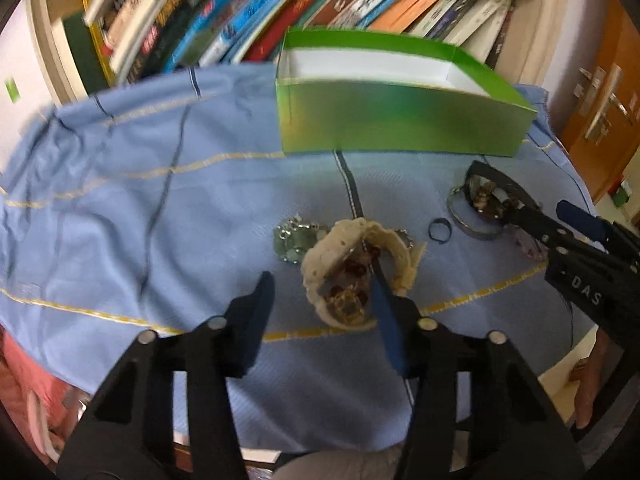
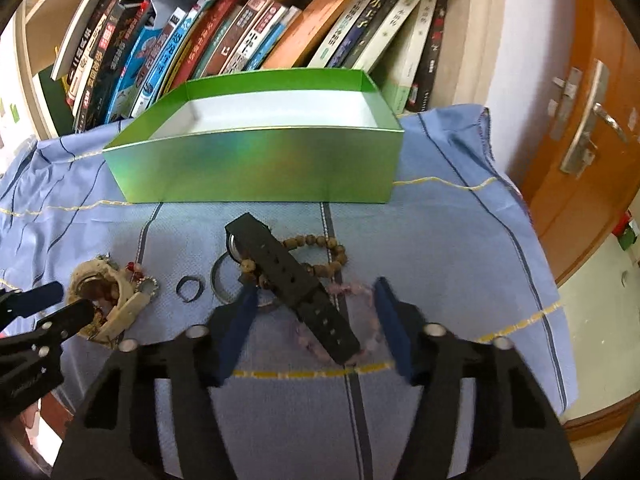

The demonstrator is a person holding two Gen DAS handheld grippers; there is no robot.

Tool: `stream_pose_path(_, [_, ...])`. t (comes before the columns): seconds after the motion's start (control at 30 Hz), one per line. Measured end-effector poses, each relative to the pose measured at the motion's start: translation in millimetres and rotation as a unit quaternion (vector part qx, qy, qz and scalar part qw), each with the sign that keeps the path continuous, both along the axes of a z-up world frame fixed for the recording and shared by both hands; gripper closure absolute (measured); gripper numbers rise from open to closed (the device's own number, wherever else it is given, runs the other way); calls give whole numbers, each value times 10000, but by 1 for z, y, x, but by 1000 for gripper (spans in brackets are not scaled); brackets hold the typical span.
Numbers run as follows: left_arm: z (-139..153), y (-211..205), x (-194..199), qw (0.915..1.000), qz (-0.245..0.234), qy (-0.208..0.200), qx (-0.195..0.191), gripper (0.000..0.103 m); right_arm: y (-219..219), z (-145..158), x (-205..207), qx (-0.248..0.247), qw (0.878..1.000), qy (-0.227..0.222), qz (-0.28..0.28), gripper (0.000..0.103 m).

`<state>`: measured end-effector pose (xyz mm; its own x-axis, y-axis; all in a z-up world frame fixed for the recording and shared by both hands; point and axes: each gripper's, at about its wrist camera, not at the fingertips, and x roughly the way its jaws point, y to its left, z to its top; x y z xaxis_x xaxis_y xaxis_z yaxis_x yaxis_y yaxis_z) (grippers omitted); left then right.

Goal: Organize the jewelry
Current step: 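Grasp the white watch with the left tool while the right tool grasps the black-strap watch, then carry the white watch into the green box with left tool while right drops black watch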

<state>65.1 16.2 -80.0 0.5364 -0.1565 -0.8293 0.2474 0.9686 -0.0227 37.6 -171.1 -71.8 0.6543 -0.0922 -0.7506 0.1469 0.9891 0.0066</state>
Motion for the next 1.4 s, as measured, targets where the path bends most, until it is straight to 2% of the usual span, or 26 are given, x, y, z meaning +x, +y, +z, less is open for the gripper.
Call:
stream_pose_path(0.07, [-7, -2, 8, 9999, 6, 126, -26, 65, 0, -5, 8, 17, 9999, 154, 64, 76])
stream_pose_path(0.13, [-12, -5, 13, 9998, -29, 202, -77, 74, -1, -7, 12, 8, 9998, 178, 80, 78])
stream_pose_path(0.2, [-10, -5, 16, 9999, -14, 148, -53, 76, -1, -4, 13, 0, 9999, 123, 115, 84])
stream_pose_path(0.37, [8, 5, 17, 9998, 124, -135, -120, 77, -3, 13, 6, 154, 9995, -179, 227, 85])
stream_pose_path(0.5, [25, 14, 16, 9987, 256, -411, -161, 78, -7, 25, 5, 818, 9942, -423, 558, 85])
stream_pose_path(0.57, [23, 17, 21, 9988, 324, -346, -138, 78, -4, 26, 7, 952, 9924, -418, 664, 85])
stream_pose_path(0.73, [17, 27, 23, 9986, 438, -281, -120, 79, 5, 25, 11, 769, 9942, -327, 675, 85])
stream_pose_path(0.83, [13, 25, 26, 9985, 462, -287, 34, 78, 13, 22, 14, 571, 9959, -275, 643, 85])
stream_pose_path(0.87, [11, 24, 25, 9986, 450, -278, 78, 76, 15, 21, 14, 525, 9962, -256, 652, 85])
stream_pose_path(0.93, [6, 20, 27, 9990, 367, -233, 103, 61, 21, 17, 13, 300, 9973, -235, 628, 85])
stream_pose_path(1.0, [2, 17, 28, 9991, 345, -196, 147, 59, 27, 13, 14, 83, 9979, -200, 618, 83])
stream_pose_path(1.07, [-1, 16, 30, 9991, 351, -159, 169, 59, 30, 10, 15, -94, 9982, -149, 581, 81])
stream_pose_path(1.13, [-3, 17, 32, 9989, 391, -151, 200, 72, 31, 6, 17, -165, 9982, -103, 571, 80])
stream_pose_path(1.2, [-3, 19, 34, 9990, 403, -110, 139, 74, 31, 2, 21, -124, 9982, -27, 580, 71])
stream_pose_path(1.27, [-3, 21, 33, 9989, 441, -118, 124, 76, 31, 1, 22, -123, 9982, -26, 595, 71])
stream_pose_path(1.3, [-3, 22, 33, 9988, 466, -119, 115, 80, 31, 0, 23, -135, 9981, -25, 599, 75])
stream_pose_path(1.37, [-1, 23, 34, 9985, 513, -142, 100, 81, 31, 0, 22, -130, 9982, -21, 588, 96])
stream_pose_path(1.4, [1, 24, 33, 9983, 534, -189, 110, 82, 31, 1, 22, -114, 9982, -30, 580, 99])
